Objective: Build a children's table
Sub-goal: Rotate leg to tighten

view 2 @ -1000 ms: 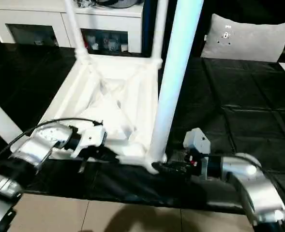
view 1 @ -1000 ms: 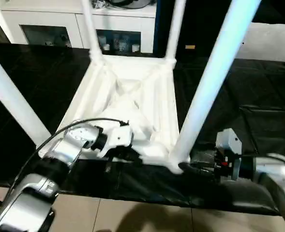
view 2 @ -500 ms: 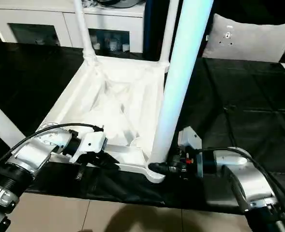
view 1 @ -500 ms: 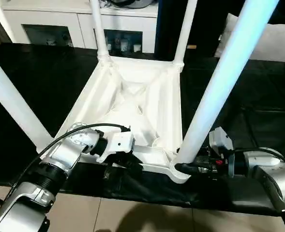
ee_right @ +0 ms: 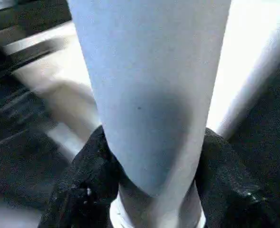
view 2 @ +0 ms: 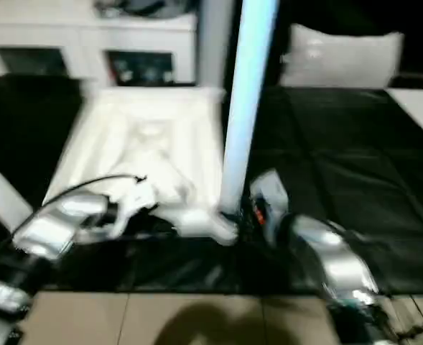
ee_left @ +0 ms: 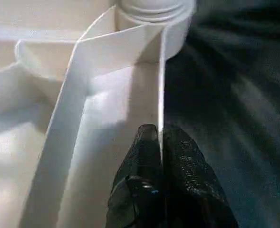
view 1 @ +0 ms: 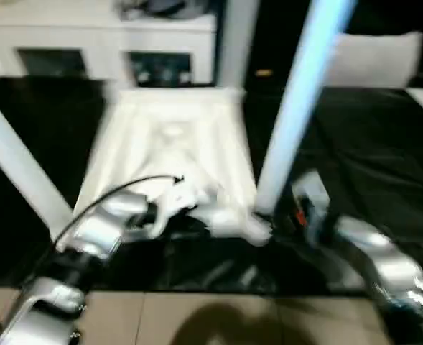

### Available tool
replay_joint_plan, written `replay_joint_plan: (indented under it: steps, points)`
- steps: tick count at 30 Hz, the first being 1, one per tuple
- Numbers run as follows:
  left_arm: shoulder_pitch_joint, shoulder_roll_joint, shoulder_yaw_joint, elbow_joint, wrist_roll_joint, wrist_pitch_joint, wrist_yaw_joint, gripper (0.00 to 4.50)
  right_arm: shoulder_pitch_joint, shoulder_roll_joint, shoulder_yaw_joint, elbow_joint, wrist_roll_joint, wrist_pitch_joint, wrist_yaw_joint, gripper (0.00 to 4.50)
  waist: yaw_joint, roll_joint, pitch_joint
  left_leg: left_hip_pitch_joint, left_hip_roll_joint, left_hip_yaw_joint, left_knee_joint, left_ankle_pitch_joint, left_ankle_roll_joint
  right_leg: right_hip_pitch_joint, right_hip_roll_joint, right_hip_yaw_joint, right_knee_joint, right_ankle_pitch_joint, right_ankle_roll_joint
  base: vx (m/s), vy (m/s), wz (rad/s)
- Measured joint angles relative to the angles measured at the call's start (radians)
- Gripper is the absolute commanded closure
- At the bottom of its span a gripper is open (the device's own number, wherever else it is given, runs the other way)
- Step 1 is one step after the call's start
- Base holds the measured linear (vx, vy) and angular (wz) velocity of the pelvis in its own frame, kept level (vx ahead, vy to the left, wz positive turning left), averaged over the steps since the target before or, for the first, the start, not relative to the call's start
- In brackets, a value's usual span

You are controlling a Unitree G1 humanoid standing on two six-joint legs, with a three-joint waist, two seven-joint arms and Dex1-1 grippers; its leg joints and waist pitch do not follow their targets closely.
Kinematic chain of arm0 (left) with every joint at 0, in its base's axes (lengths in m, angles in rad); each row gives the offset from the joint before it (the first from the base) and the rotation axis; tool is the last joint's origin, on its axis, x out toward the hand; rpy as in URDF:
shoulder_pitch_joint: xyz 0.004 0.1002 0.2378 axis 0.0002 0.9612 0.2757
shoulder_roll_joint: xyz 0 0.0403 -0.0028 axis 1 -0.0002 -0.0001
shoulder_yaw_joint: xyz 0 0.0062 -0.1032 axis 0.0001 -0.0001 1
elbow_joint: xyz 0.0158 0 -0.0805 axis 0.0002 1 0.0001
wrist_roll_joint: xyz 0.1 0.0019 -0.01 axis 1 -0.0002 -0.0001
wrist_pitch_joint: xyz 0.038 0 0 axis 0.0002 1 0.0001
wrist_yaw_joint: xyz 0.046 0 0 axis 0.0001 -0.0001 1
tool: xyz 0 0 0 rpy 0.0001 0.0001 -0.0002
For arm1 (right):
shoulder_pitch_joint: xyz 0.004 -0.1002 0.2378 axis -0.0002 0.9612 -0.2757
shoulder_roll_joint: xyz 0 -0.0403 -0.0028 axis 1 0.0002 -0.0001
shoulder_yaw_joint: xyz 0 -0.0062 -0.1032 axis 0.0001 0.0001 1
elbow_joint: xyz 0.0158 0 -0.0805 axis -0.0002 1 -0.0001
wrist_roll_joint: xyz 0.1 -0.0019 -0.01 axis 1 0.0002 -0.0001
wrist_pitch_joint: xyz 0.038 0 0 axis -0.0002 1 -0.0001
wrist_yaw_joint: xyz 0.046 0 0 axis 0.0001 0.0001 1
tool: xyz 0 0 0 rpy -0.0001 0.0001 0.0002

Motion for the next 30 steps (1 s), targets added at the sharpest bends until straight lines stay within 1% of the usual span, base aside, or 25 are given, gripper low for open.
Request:
replay_joint_plan:
  steps: [1, 2, 3, 5, 6, 7, 8, 10, 13, 14, 16, 18, 20, 21, 23, 25, 26, 27, 30]
  points:
    - [-0.002, -0.012, 0.000, -0.002, 0.003, 0.012, 0.020, 4.50, -0.012, 0.013, -0.006, 0.010, -0.006, 0.007, -0.033, 2.54, 0.000, 0.000, 0.000, 0.000, 0.000, 0.000, 0.000, 0.000, 0.000, 0.000, 0.000, 0.000, 0.000, 0.001, 0.000, 0.000, 0.000, 0.00]
    - [-0.003, -0.037, 0.003, -0.004, 0.010, 0.036, 0.064, 4.50, -0.044, 0.044, -0.017, 0.045, -0.014, 0.019, -0.101, 2.54, -0.001, 0.000, 0.000, 0.000, 0.000, 0.000, -0.002, 0.000, -0.001, -0.001, 0.000, -0.001, 0.000, 0.001, 0.000, 0.000, 0.000, 0.00]
    - [-0.006, -0.055, 0.006, -0.007, 0.019, 0.055, 0.102, 4.50, -0.071, 0.065, -0.019, 0.073, -0.032, 0.016, -0.149, 2.54, 0.002, 0.000, 0.000, 0.000, 0.000, 0.000, -0.004, 0.001, -0.001, -0.001, 0.000, -0.001, 0.000, 0.001, 0.000, 0.000, 0.000, 0.00]
    - [-0.017, -0.069, 0.009, -0.007, 0.030, 0.073, 0.138, 4.50, -0.096, 0.087, -0.022, 0.106, -0.043, -0.004, -0.188, 2.54, 0.008, -0.003, 0.001, -0.001, 0.001, 0.000, -0.009, 0.003, -0.005, -0.004, 0.000, -0.002, 0.001, 0.001, 0.001, 0.000, 0.000, 0.00]
    - [-0.023, -0.075, 0.011, -0.007, 0.035, 0.078, 0.155, 4.50, -0.108, 0.101, -0.029, 0.126, -0.050, -0.021, -0.203, 2.54, 0.013, -0.003, 0.001, -0.005, 0.001, 0.000, -0.010, 0.007, -0.004, -0.009, 0.001, -0.002, 0.001, 0.002, 0.001, 0.000, 0.000, 0.00]
    - [-0.029, -0.079, 0.011, -0.007, 0.037, 0.080, 0.163, 4.50, -0.111, 0.107, -0.036, 0.130, -0.053, -0.033, -0.211, 2.20, 0.016, -0.002, 0.000, -0.011, 0.001, -0.001, -0.010, 0.009, -0.004, -0.014, 0.001, -0.002, 0.001, 0.002, 0.002, 0.000, 0.000, 0.00]
    - [-0.032, -0.082, 0.012, -0.008, 0.038, 0.084, 0.168, 4.50, -0.111, 0.111, -0.043, 0.131, -0.054, -0.039, -0.216, 2.20, 0.020, -0.001, 0.000, -0.014, 0.001, 0.000, -0.010, 0.011, -0.002, -0.017, 0.002, -0.002, 0.000, 0.004, 0.004, 0.000, 0.000, 0.00]
    - [-0.033, -0.084, 0.010, -0.016, 0.040, 0.092, 0.173, 4.50, -0.109, 0.124, -0.056, 0.131, -0.053, -0.045, -0.218, 1.82, 0.025, -0.001, 0.000, -0.014, 0.001, 0.000, -0.010, 0.014, 0.003, -0.017, 0.002, -0.002, -0.001, 0.004, 0.005, 0.000, 0.000, 0.00]
    - [-0.035, -0.074, -0.004, -0.025, 0.051, 0.077, 0.173, 4.50, -0.093, 0.121, -0.064, 0.121, -0.031, -0.056, -0.205, 1.57, 0.032, -0.002, 0.000, -0.015, 0.001, 0.000, -0.013, 0.014, 0.003, -0.017, 0.002, -0.002, -0.004, 0.004, 0.005, 0.000, 0.000, 0.00]
    - [-0.035, -0.065, -0.009, -0.026, 0.056, 0.068, 0.173, 4.50, -0.085, 0.116, -0.064, 0.118, -0.028, -0.063, -0.192, 1.57, 0.035, -0.002, 0.000, -0.014, 0.001, 0.000, -0.014, 0.014, 0.003, -0.017, 0.002, -0.002, -0.005, 0.004, 0.005, 0.000, 0.000, 0.00]
    - [-0.035, -0.047, -0.024, -0.026, 0.059, 0.037, 0.156, 4.50, -0.046, 0.073, -0.064, 0.093, -0.010, -0.095, -0.125, 1.35, 0.042, -0.002, 0.000, -0.014, 0.001, 0.000, -0.017, 0.013, 0.002, -0.017, 0.002, -0.003, -0.006, 0.004, 0.005, 0.000, 0.000, 0.00]
    - [-0.034, -0.026, -0.031, -0.024, 0.057, 0.004, 0.120, 4.50, -0.001, 0.029, -0.063, 0.069, 0.016, -0.128, -0.029, 1.18, 0.054, -0.001, 0.001, -0.015, 0.001, 0.000, -0.018, 0.014, 0.003, -0.017, 0.002, -0.004, -0.008, 0.004, 0.006, 0.000, 0.000, 0.00]
    - [-0.031, -0.004, -0.041, -0.014, 0.055, -0.058, 0.088, 4.50, 0.023, -0.023, -0.053, 0.050, 0.017, -0.155, 0.051, 1.11, 0.060, 0.003, 0.002, -0.015, 0.001, 0.000, -0.017, 0.014, 0.003, -0.017, 0.001, -0.004, -0.008, 0.004, 0.006, 0.000, 0.000, 0.00]
    - [-0.030, 0.009, -0.042, -0.006, 0.053, -0.097, 0.064, 4.50, 0.034, -0.065, -0.050, 0.040, 0.019, -0.165, 0.114, 0.96, 0.064, 0.006, 0.002, -0.015, 0.001, 0.000, -0.017, 0.014, 0.003, -0.017, 0.001, -0.004, -0.011, 0.006, 0.008, 0.000, 0.000, 0.00]
    - [-0.030, 0.023, -0.040, 0.007, 0.046, -0.129, 0.041, 4.50, 0.044, -0.098, -0.050, 0.039, 0.036, -0.166, 0.178, 0.78, 0.066, 0.008, 0.003, -0.015, 0.001, 0.000, -0.017, 0.015, 0.005, -0.017, 0.001, -0.004, -0.013, 0.008, 0.012, 0.000, 0.000, 0.00]
    - [-0.031, 0.030, -0.040, 0.018, 0.039, -0.151, 0.026, 4.50, 0.047, -0.130, -0.051, 0.037, 0.049, -0.167, 0.229, 0.75, 0.064, 0.008, 0.003, -0.016, 0.001, 0.000, -0.016, 0.015, 0.006, -0.017, 0.001, -0.004, -0.014, 0.009, 0.011, 0.000, 0.000, 0.00]
    - [-0.031, 0.032, -0.040, 0.023, 0.037, -0.159, 0.022, 4.50, 0.048, -0.144, -0.052, 0.032, 0.051, -0.167, 0.247, 0.66, 0.064, 0.008, 0.003, -0.017, 0.001, 0.000, -0.016, 0.015, 0.006, -0.017, 0.001, -0.004, -0.014, 0.009, 0.011, 0.000, 0.000, 0.00]
    - [-0.035, 0.042, -0.045, 0.037, 0.035, -0.195, -0.002, 4.50, 0.049, -0.185, -0.044, 0.019, 0.053, -0.176, 0.294, 0.66, 0.064, 0.008, 0.003, -0.017, 0.001, 0.000, -0.015, 0.014, 0.007, -0.017, 0.000, -0.004, -0.015, 0.009, 0.012, 0.000, 0.000, 0.00]
    - [-0.034, 0.079, -0.051, 0.060, 0.013, -0.258, -0.077, 4.50, 0.049, -0.272, -0.046, 0.001, 0.060, -0.210, 0.398, 0.66, 0.065, 0.008, 0.002, -0.018, 0.001, 0.000, -0.015, 0.014, 0.009, -0.017, 0.001, -0.004, -0.016, 0.009, 0.011, 0.000, 0.000, 0.00]
